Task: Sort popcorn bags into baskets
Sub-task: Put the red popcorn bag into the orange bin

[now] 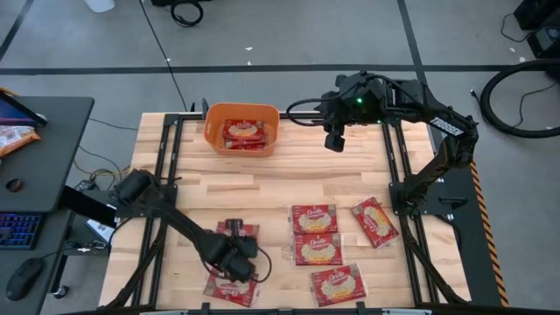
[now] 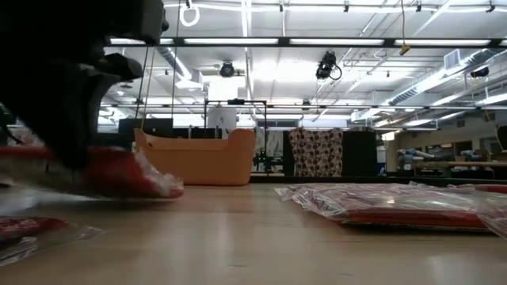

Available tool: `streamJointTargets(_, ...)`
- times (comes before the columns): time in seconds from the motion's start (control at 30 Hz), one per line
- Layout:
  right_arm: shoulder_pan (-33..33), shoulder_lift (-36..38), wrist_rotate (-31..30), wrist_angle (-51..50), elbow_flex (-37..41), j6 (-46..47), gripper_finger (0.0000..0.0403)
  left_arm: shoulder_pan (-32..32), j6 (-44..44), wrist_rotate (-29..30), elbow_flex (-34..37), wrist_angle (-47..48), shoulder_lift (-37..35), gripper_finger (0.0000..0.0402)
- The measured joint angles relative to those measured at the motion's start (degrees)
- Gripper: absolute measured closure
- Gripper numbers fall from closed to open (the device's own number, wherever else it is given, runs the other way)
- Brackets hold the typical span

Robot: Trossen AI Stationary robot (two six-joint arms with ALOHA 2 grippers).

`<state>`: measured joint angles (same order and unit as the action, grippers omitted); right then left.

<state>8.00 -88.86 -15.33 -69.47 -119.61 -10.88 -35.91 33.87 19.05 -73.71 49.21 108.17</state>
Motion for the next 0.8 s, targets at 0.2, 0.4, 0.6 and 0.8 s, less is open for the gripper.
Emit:
streamJointTargets(0.2,0.1,0.0,0.0,0.1,0.0,0.2,0.0248,4.4,-1.8,4.9,-0.2,8.4,-8.3,0.0386)
streamJointTargets(0.4,0.1,0.0,0.2,0.5,0.0,0.4,0.0248,12.6,-9.7,10.9,-0.2,15.3,-15.1,0.0386)
streamJointTargets(0.6,0.1,0.0,0.4,0.6,0.0,0.7,0.0248,23.9,-23.8,15.9,-0.2,14.6,-20.4,0.0386)
streamJointTargets(0.8,0.1,0.0,0.5,0.5,0.0,2.6,0.0248,37.6,-41.4,12.8,-0.2,8.3,-23.8,0.0386)
